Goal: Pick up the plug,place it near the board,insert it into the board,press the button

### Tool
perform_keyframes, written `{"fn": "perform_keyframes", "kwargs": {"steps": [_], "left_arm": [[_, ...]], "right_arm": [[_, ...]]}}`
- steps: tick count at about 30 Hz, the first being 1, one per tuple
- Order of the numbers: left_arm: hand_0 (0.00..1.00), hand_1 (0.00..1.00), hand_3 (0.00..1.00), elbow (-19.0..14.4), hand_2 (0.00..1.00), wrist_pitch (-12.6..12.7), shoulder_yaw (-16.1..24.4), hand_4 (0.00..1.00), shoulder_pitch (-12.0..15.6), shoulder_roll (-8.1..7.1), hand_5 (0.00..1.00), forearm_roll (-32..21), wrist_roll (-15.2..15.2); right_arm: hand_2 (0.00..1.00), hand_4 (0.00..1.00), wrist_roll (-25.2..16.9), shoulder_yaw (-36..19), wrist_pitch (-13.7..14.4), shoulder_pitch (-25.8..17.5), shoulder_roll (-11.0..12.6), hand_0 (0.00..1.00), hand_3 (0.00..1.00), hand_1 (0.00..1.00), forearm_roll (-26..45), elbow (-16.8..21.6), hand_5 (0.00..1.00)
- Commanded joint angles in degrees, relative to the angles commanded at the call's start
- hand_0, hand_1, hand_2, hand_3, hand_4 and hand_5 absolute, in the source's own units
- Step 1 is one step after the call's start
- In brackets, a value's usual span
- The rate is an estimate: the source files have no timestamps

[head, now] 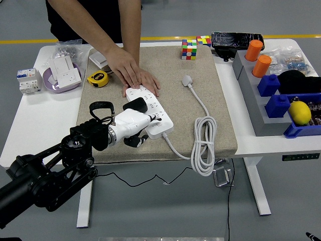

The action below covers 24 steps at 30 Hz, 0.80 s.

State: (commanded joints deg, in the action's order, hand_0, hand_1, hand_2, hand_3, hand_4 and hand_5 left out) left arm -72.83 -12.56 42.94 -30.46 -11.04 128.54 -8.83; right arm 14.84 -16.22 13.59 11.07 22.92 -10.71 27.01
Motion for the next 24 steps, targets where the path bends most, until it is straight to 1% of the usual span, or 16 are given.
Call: {"fn": "perform_keyframes", "kwargs": {"steps": [15, 24], "left_arm": [[0.124, 0.058, 0.914, 0.9, 0.165, 0.3, -1.1, 0.520, 0.1, -0.27, 0.002, -1.4, 0.4], [0.125, 0.058, 0.913, 1.9, 0.165, 1.1, -1.1, 0.524, -0.4, 0.20, 0.002, -1.5, 0.7]], "right_arm": [[0.766, 0.998, 0.0, 0.5, 0.0, -0.3, 0.2, 0.915, 0.774, 0.803, 0.0, 0.0, 0.808], [0.766, 0.998, 0.0, 0.7, 0.0, -0.4, 0.3, 0.915, 0.774, 0.804, 0.0, 0.1, 0.807]]}}
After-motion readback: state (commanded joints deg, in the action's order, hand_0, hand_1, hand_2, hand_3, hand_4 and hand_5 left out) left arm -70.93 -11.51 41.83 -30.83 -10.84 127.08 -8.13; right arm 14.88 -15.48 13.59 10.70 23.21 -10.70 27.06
